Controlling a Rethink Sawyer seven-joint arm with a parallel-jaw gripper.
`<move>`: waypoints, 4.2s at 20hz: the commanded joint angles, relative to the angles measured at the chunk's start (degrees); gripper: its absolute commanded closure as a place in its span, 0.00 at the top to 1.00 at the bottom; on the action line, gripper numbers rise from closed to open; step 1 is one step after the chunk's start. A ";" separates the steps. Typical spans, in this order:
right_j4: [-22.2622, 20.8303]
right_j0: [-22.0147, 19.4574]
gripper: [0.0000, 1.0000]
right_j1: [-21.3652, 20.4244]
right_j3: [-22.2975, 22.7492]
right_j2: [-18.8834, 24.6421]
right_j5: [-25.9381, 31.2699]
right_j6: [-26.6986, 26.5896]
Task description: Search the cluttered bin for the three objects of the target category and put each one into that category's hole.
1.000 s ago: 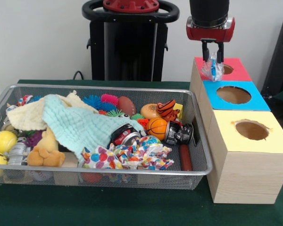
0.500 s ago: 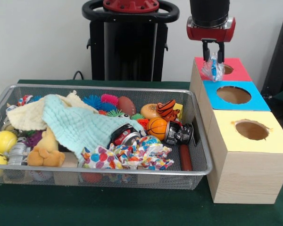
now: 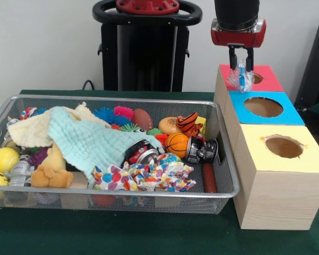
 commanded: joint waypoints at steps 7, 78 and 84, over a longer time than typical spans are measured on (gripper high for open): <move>1.22 0.08 0.00 1.58 -7.85 1.28 -2.72 4.02; -0.89 3.23 1.00 3.74 -13.48 -3.15 -1.61 4.19; -3.44 1.82 1.00 4.85 -17.38 -5.27 3.79 1.35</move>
